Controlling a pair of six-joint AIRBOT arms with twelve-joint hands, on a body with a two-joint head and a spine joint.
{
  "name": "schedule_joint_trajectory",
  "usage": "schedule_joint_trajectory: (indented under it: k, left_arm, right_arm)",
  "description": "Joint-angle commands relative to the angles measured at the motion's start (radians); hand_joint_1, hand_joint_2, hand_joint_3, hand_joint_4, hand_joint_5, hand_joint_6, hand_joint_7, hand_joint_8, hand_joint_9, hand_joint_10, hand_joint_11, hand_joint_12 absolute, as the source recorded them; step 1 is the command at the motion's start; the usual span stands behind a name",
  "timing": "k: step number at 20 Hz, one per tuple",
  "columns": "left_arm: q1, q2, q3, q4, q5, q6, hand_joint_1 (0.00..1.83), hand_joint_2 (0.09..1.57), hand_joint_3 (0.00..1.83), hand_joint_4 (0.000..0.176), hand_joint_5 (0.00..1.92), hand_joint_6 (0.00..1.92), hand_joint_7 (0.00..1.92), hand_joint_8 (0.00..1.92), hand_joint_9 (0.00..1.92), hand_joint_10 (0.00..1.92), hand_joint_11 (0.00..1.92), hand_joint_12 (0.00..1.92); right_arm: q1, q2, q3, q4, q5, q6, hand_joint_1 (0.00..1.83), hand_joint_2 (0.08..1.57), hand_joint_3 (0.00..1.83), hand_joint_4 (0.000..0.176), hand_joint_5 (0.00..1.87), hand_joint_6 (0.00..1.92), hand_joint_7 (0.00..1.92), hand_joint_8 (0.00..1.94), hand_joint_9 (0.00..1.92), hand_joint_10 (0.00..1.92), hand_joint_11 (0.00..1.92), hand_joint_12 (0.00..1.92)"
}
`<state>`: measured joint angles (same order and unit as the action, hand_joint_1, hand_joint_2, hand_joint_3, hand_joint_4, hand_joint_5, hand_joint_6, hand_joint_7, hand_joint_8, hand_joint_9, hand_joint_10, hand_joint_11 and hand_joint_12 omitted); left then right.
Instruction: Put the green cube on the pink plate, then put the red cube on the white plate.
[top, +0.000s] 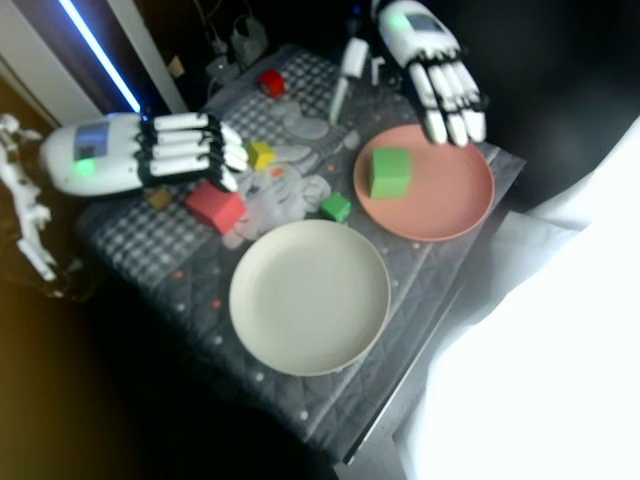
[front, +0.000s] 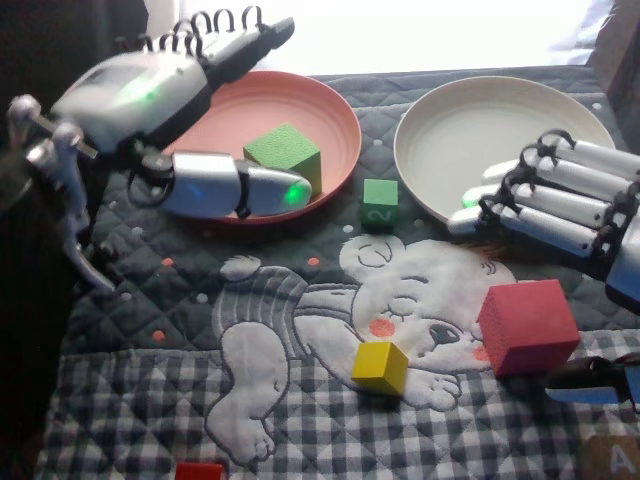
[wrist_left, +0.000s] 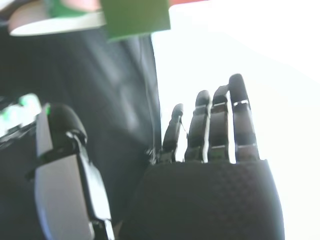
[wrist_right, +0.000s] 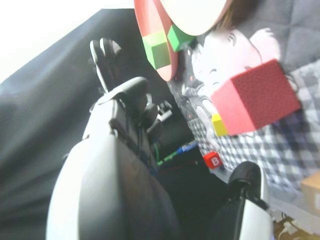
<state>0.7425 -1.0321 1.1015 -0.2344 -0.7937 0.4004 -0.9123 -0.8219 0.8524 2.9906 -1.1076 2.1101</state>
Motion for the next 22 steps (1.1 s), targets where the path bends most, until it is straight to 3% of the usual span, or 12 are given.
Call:
schedule_joint_trajectory:
  k: [1, 3, 4, 5, 6, 8, 11, 16, 17, 20, 21, 22]
  left_arm:
    - [0.001, 0.017, -0.009, 0.010, -0.197, -0.003, 0.34, 1.04, 0.01, 0.102, 0.04, 0.00, 0.09, 0.00, 0.10, 0.02, 0.00, 1.08]
    - [0.044, 0.049, -0.062, 0.014, -0.286, -0.003, 0.29, 1.06, 0.01, 0.092, 0.06, 0.01, 0.11, 0.01, 0.13, 0.02, 0.00, 1.13]
    - [0.067, 0.064, -0.086, 0.014, -0.329, -0.003, 0.27, 1.07, 0.00, 0.107, 0.10, 0.01, 0.19, 0.02, 0.19, 0.04, 0.00, 1.22]
    - [0.076, 0.069, -0.094, 0.014, -0.341, -0.003, 0.27, 1.07, 0.00, 0.107, 0.10, 0.01, 0.19, 0.02, 0.19, 0.04, 0.00, 1.22]
    - [0.090, 0.077, -0.107, 0.014, -0.366, -0.003, 0.35, 1.09, 0.00, 0.064, 0.12, 0.01, 0.19, 0.01, 0.18, 0.03, 0.00, 1.01]
    - [0.105, 0.084, -0.123, 0.015, -0.396, -0.003, 0.35, 1.09, 0.00, 0.058, 0.13, 0.00, 0.18, 0.00, 0.16, 0.02, 0.00, 0.95]
    - [0.128, 0.091, -0.142, 0.017, -0.430, -0.003, 0.42, 1.10, 0.00, 0.060, 0.15, 0.01, 0.18, 0.00, 0.12, 0.00, 0.00, 0.77]
    - [0.144, 0.093, -0.155, 0.018, -0.452, -0.003, 0.47, 1.15, 0.00, 0.063, 0.12, 0.00, 0.15, 0.00, 0.06, 0.00, 0.00, 0.31]
    - [0.144, 0.093, -0.156, 0.019, -0.452, -0.003, 0.45, 1.16, 0.00, 0.052, 0.11, 0.00, 0.18, 0.01, 0.07, 0.01, 0.00, 0.24]
    - [0.146, 0.093, -0.158, 0.020, -0.454, -0.003, 0.42, 1.15, 0.00, 0.043, 0.12, 0.00, 0.19, 0.00, 0.09, 0.01, 0.00, 0.27]
    - [0.147, 0.093, -0.159, 0.020, -0.456, -0.003, 0.43, 1.17, 0.00, 0.044, 0.13, 0.00, 0.21, 0.01, 0.12, 0.01, 0.00, 0.45]
    - [0.148, 0.093, -0.160, 0.020, -0.458, -0.003, 0.43, 1.17, 0.00, 0.044, 0.13, 0.00, 0.21, 0.01, 0.12, 0.01, 0.00, 0.45]
  right_arm:
    - [0.015, -0.002, 0.004, 0.019, -0.106, 0.001, 0.81, 0.79, 0.00, 0.000, 0.13, 0.44, 0.21, 0.09, 0.03, 0.45, 0.00, 1.11]
    - [0.032, -0.013, 0.011, 0.018, -0.046, 0.001, 0.84, 0.79, 0.00, 0.000, 0.18, 0.37, 0.25, 0.03, 0.03, 0.50, 0.00, 1.20]
    - [0.040, -0.022, 0.018, 0.018, -0.017, 0.002, 0.82, 0.78, 0.00, 0.000, 0.18, 0.40, 0.27, 0.02, 0.02, 0.63, 0.00, 1.29]
    - [0.041, -0.025, 0.021, 0.018, -0.010, 0.002, 0.82, 0.78, 0.00, 0.000, 0.18, 0.40, 0.27, 0.02, 0.02, 0.63, 0.00, 1.29]
    - [0.041, -0.029, 0.023, 0.018, 0.000, 0.003, 0.82, 0.79, 0.00, 0.000, 0.18, 0.41, 0.27, 0.02, 0.01, 0.65, 0.00, 1.31]
    - [0.040, -0.034, 0.026, 0.018, 0.020, 0.008, 0.86, 0.81, 0.00, 0.000, 0.23, 0.40, 0.30, 0.02, 0.00, 0.64, 0.00, 1.37]
    - [0.040, -0.041, 0.036, 0.018, 0.060, 0.018, 0.93, 0.89, 0.00, 0.000, 0.29, 0.53, 0.37, 0.03, 0.00, 0.80, 0.00, 1.53]
    - [0.041, -0.062, 0.064, 0.019, 0.106, 0.034, 0.88, 0.89, 0.00, 0.000, 0.24, 0.71, 0.40, 0.06, 0.00, 0.95, 0.00, 1.65]
    - [0.043, -0.065, 0.067, 0.019, 0.111, 0.035, 0.85, 0.90, 0.00, 0.000, 0.26, 0.67, 0.41, 0.06, 0.03, 0.92, 0.00, 1.62]
    - [0.051, -0.082, 0.081, 0.019, 0.127, 0.041, 0.87, 0.92, 0.00, 0.000, 0.33, 0.50, 0.43, 0.05, 0.10, 0.83, 0.00, 1.59]
    - [0.052, -0.089, 0.088, 0.019, 0.130, 0.047, 0.97, 1.01, 0.00, 0.000, 0.41, 0.47, 0.47, 0.06, 0.14, 0.84, 0.00, 1.61]
    - [0.052, -0.094, 0.093, 0.019, 0.132, 0.054, 0.97, 1.01, 0.00, 0.000, 0.41, 0.47, 0.47, 0.06, 0.14, 0.84, 0.00, 1.61]
